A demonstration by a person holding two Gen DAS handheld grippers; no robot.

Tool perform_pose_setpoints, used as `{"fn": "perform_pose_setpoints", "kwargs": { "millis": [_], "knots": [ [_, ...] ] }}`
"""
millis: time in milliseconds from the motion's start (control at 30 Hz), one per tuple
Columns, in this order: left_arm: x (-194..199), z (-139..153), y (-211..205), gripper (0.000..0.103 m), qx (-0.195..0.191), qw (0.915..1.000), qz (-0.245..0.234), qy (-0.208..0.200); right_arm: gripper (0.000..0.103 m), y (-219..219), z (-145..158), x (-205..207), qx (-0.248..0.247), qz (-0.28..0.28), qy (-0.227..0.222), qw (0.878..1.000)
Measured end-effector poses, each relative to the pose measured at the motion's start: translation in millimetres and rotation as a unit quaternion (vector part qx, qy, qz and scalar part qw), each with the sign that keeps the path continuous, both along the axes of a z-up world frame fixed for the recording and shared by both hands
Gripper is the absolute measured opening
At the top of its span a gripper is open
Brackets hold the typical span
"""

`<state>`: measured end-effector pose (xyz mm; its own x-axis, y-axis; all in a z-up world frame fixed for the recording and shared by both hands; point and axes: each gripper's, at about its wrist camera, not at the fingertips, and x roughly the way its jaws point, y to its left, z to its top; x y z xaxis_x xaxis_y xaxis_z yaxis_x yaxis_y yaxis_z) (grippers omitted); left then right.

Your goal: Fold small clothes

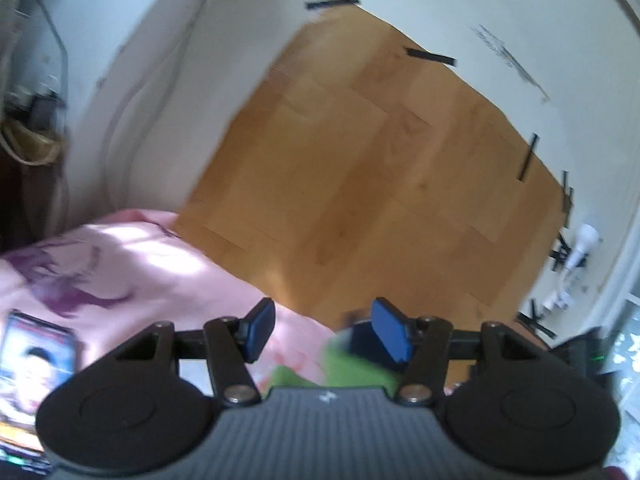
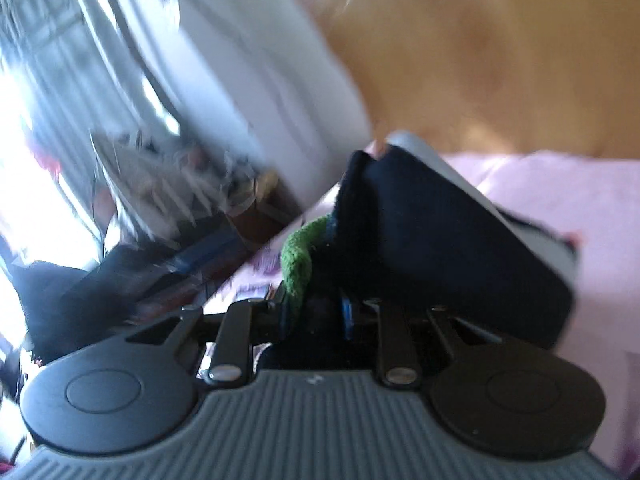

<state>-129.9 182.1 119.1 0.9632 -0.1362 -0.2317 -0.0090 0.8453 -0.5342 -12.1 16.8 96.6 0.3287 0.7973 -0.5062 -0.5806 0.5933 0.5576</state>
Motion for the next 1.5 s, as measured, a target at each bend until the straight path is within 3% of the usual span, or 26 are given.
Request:
{"fn": "perform_pose_setpoints", "kwargs": {
  "millis": [67, 133, 167, 267, 367, 433, 500, 600, 700, 767, 833, 900, 967, 1067, 1100, 1133, 1167, 1200, 1233, 1267, 1300, 1367, 1500],
  "knots": [
    [1, -5, 4, 0.055, 0.002, 0.9999, 0.005, 0.011, 0.026, 37, -29, 13, -0.024, 0.022, 0.023, 0.999],
    [5, -11, 1, 0.055, 0.002, 0.9997, 0.000, 0.023, 0.023, 64, -55, 19, -0.062, 0.038, 0.006, 0.997],
    [9, -14, -1, 0.055, 0.001, 0.9996, -0.007, 0.028, 0.024, 67, -63, 20, -0.053, 0.041, -0.010, 0.998],
    [24, -19, -6, 0.055, -0.008, 0.9990, -0.028, 0.034, 0.027, 61, -60, 21, -0.033, 0.039, -0.002, 0.999],
    [38, -24, -14, 0.057, -0.022, 0.9982, -0.047, 0.032, 0.050, 36, -52, 13, 0.002, 0.082, 0.012, 0.997],
    [47, -26, -22, 0.057, -0.024, 0.9975, -0.058, 0.033, 0.073, 25, -39, 2, 0.019, 0.103, 0.004, 0.994],
    [55, -29, -29, 0.057, -0.019, 0.9968, -0.067, 0.038, 0.076, 16, -25, -13, 0.008, 0.107, -0.030, 0.994],
    [62, -33, -32, 0.057, -0.019, 0.9965, -0.068, 0.045, 0.069, -9, -5, -28, 0.012, 0.100, -0.075, 0.992],
    [73, -38, -28, 0.054, -0.031, 0.9952, -0.068, 0.062, 0.039, -27, 4, -14, -0.001, 0.037, -0.098, 0.994],
    [81, -44, -30, 0.053, -0.025, 0.9939, -0.069, 0.083, 0.032, -28, 2, 8, -0.028, -0.014, -0.086, 0.996],
    [95, -54, -37, 0.047, -0.009, 0.9887, -0.073, 0.130, 0.000, -24, -16, 31, -0.061, -0.039, -0.060, 0.996],
    [101, -68, -45, 0.043, 0.001, 0.9837, -0.078, 0.162, 0.000, -23, -41, 48, -0.074, -0.055, -0.048, 0.995],
    [96, -65, -53, 0.044, 0.034, 0.9842, -0.073, 0.157, 0.000, -29, -51, 60, -0.029, -0.074, -0.008, 0.997],
    [91, -56, -51, 0.046, 0.038, 0.9822, -0.082, 0.165, 0.000, -26, -46, 51, -0.048, -0.072, -0.031, 0.996],
    [85, -49, -45, 0.050, 0.036, 0.9834, -0.081, 0.158, 0.001, -26, -42, 46, -0.049, -0.074, -0.038, 0.995],
    [81, -43, -40, 0.057, 0.042, 0.9852, -0.072, 0.150, 0.010, -30, -39, 43, -0.042, -0.077, -0.040, 0.995],
    [75, -37, -35, 0.084, 0.053, 0.9868, -0.055, 0.143, 0.017, -37, -34, 36, -0.022, -0.080, -0.037, 0.996],
    [71, -31, -29, 0.101, 0.064, 0.9876, -0.032, 0.139, 0.042, -45, -32, 28, 0.000, -0.079, -0.033, 0.996],
    [66, -29, -23, 0.103, 0.068, 0.9885, -0.022, 0.133, 0.072, -55, -28, 16, 0.027, -0.078, -0.034, 0.996],
    [66, -28, -16, 0.103, 0.066, 0.9880, -0.030, 0.136, 0.085, -64, -25, 4, 0.043, -0.088, -0.040, 0.994],
    [68, -31, -10, 0.103, 0.055, 0.9865, -0.044, 0.148, 0.090, -71, -22, -8, 0.044, -0.103, -0.050, 0.993],
    [74, -40, -7, 0.103, 0.034, 0.9816, -0.074, 0.173, 0.090, -84, -23, -25, 0.032, -0.111, -0.063, 0.991],
    [83, -68, -24, 0.103, 0.026, 0.9625, -0.127, 0.238, 0.090, -91, -56, -33, 0.022, -0.114, 0.010, 0.993]
  ]
}}
